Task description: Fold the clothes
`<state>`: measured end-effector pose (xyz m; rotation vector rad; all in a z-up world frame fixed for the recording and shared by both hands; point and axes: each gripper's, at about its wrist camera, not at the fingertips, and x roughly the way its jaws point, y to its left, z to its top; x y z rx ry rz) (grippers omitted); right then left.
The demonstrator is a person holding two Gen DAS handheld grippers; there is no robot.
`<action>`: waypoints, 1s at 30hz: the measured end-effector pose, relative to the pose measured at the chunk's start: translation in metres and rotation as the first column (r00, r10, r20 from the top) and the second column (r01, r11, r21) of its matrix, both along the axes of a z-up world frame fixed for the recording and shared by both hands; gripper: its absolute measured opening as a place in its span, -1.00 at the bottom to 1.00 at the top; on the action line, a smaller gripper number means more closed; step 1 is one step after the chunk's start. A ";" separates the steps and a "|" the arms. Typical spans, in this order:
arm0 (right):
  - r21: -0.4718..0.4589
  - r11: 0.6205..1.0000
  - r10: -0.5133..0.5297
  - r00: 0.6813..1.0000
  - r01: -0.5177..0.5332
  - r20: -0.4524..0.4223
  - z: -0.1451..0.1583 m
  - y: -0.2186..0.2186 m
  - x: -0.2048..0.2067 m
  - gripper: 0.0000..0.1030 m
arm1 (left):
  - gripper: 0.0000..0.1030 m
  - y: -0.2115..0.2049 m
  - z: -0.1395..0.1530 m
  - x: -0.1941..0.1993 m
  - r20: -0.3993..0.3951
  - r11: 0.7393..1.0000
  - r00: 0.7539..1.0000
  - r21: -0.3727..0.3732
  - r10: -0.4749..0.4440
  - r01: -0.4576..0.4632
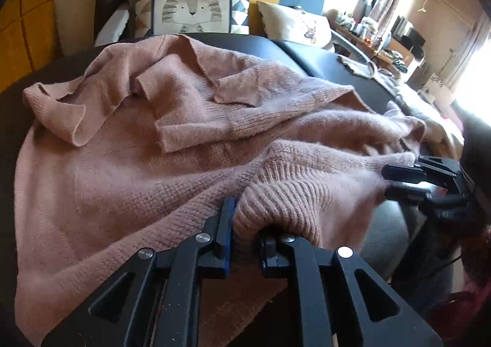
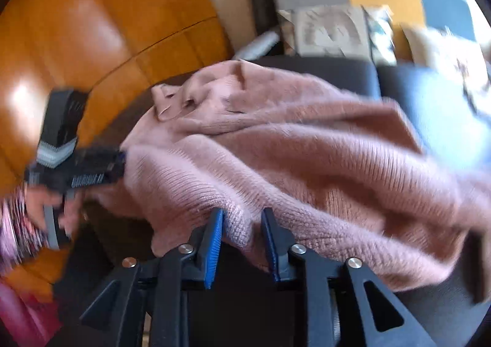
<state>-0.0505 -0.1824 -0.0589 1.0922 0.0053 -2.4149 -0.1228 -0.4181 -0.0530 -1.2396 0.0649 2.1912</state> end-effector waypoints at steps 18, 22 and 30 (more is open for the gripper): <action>0.760 0.650 0.323 0.913 -0.022 -0.249 -0.048 -0.060 0.042 -0.46 | -0.72 -0.005 0.007 -0.017 0.082 0.994 0.996 0.104 0.020 -0.028; 0.776 0.630 0.332 0.891 0.034 -0.309 -0.052 -0.069 0.032 -0.46 | -0.73 -0.002 0.009 -0.016 0.079 0.994 0.997 0.111 0.015 -0.023; 0.466 0.880 0.184 0.969 -0.089 -0.163 -0.030 -0.069 -0.022 -0.74 | -0.51 -0.001 0.007 -0.003 0.044 0.999 0.999 0.045 -0.013 0.011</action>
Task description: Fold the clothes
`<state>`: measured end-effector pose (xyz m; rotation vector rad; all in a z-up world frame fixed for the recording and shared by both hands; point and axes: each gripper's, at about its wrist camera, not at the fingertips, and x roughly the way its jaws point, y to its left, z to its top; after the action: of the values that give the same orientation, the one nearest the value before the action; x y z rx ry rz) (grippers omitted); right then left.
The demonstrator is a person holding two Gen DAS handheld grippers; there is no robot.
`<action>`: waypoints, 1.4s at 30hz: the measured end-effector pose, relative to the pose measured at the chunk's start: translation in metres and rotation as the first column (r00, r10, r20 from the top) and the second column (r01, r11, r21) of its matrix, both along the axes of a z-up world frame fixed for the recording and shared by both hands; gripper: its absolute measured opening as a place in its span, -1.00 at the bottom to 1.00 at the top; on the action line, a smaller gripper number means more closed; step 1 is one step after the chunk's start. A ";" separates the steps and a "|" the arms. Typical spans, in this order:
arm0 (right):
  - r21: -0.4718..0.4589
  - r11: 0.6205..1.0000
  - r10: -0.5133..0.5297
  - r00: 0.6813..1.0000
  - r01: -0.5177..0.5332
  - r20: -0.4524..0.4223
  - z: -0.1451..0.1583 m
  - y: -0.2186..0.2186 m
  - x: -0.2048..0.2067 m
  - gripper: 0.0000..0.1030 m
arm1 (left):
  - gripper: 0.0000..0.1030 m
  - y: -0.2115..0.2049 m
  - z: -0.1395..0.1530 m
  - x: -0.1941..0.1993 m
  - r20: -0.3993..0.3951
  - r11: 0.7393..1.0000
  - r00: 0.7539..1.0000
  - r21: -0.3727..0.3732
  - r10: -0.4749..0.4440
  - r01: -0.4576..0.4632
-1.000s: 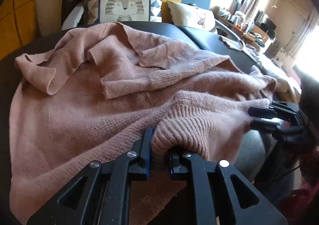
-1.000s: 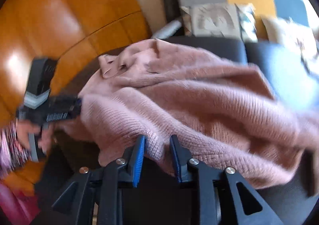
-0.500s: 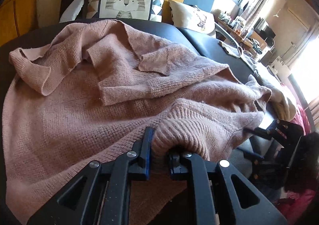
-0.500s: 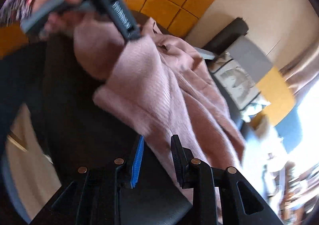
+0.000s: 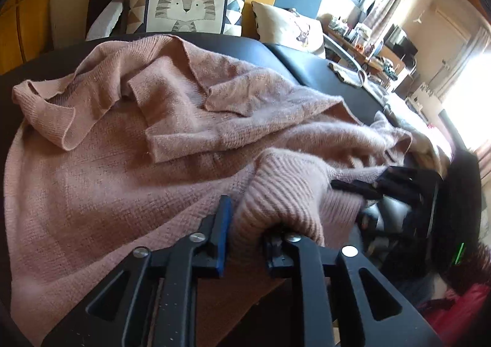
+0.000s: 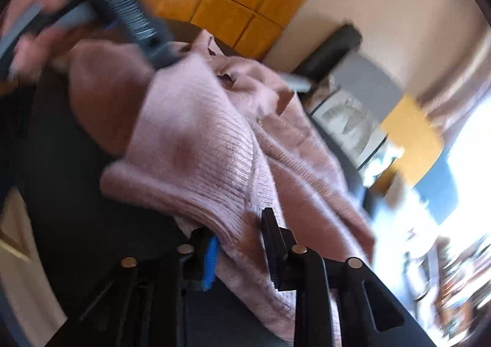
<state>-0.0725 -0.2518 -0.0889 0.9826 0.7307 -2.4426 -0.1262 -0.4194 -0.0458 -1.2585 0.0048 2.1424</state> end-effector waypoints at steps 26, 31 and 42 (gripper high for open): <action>-0.653 0.540 -0.182 0.831 0.531 0.526 -0.021 0.123 -0.052 -0.89 | 0.24 0.043 -0.009 0.067 -0.331 0.969 0.931 -0.234 -0.154 0.077; -0.661 0.531 -0.177 0.832 0.530 0.525 -0.022 0.125 -0.050 -0.89 | 0.24 0.050 -0.016 0.094 -0.383 0.926 0.880 -0.351 -0.281 0.142; -0.671 0.523 -0.179 0.837 0.526 0.517 -0.021 0.127 -0.044 -0.89 | 0.19 0.048 -0.025 0.069 -0.293 0.961 0.941 -0.260 -0.167 0.090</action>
<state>-0.1167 -0.1251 -0.1104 1.2177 -0.7762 -2.3314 -0.0575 -0.3711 -0.0709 -1.0004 0.4864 2.2509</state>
